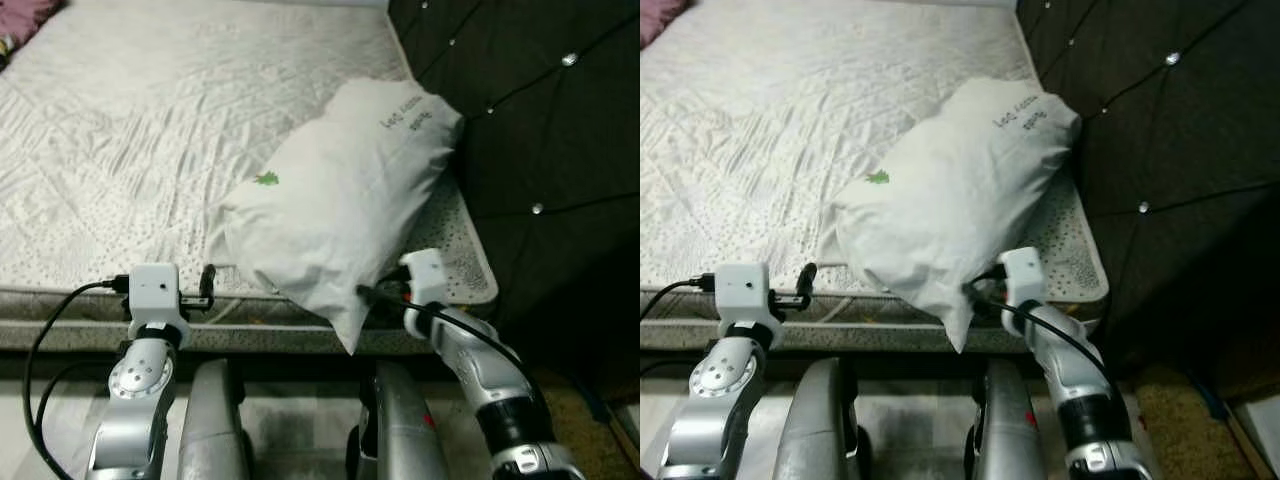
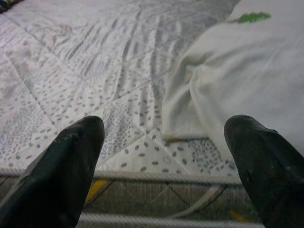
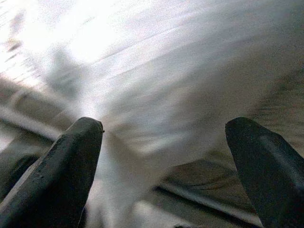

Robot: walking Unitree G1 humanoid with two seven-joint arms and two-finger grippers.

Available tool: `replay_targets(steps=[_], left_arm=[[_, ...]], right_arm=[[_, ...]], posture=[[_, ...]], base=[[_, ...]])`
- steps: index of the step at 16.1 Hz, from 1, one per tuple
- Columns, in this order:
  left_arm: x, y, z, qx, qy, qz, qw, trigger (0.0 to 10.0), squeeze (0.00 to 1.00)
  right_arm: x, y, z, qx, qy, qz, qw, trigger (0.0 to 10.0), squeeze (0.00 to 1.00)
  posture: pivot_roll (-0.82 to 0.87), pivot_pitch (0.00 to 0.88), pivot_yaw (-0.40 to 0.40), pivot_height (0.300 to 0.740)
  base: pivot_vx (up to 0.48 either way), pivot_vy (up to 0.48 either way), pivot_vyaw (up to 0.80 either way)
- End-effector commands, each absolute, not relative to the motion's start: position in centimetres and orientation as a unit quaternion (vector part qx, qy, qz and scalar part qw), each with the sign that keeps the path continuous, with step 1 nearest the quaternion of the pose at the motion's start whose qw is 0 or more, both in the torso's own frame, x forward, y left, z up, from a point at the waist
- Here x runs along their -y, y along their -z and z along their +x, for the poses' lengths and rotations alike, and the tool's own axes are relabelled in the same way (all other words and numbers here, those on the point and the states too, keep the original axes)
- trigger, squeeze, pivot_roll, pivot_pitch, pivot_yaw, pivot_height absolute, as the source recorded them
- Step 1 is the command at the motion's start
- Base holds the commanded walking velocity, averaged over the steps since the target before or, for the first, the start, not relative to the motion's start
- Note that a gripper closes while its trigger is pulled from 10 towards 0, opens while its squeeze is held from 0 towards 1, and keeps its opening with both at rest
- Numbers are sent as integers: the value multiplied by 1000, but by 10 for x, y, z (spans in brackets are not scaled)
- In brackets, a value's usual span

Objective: Clean up the room

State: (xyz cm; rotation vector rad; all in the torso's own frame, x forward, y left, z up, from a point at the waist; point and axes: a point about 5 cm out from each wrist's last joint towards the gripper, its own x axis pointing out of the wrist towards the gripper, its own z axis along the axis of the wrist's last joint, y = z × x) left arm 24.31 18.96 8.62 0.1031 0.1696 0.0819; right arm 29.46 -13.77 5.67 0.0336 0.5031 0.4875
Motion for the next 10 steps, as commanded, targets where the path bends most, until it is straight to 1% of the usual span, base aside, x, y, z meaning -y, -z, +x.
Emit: replay_targets(steps=[1, 4, 5, 6, 8, 9, 10], left_arm=[[-189, -89, 241, -85, -35, 56, 994, 10000, 0], [-196, -87, 234, -94, -45, 50, 993, 10000, 0], [-200, -87, 228, -99, -47, 52, 993, 10000, 0], [-201, -87, 225, -101, -49, 55, 992, 10000, 0], [-206, -87, 223, -102, -58, 60, 991, 10000, 0], [-208, -88, 223, -101, -61, 61, 991, 10000, 0], [-208, -89, 224, -100, -62, 61, 991, 10000, 0]], right_arm=[[132, -57, 294, -258, -271, 17, 927, 10000, 0], [117, -63, 304, -245, -273, 26, 930, 10000, 0], [100, -68, 308, -239, -290, 38, 926, 10000, 0], [94, -71, 312, -231, -292, 42, 927, 10000, 0], [88, -79, 324, -203, -252, 56, 944, 10000, 0], [85, -83, 330, -200, -227, 95, 949, 1176, 0], [83, -86, 333, -195, -213, 110, 951, 0, 0]], posture=[[22, 133, -48, 576], [34, 136, -48, 576], [49, 140, -45, 576], [54, 140, -45, 576], [67, 140, -44, 576], [67, 140, -44, 576], [72, 138, -50, 576]], base=[[0, 0, 0], [0, 0, 0], [0, 0, 0], [0, 0, 0], [0, 0, 0], [0, 0, 0], [0, 0, 0]])
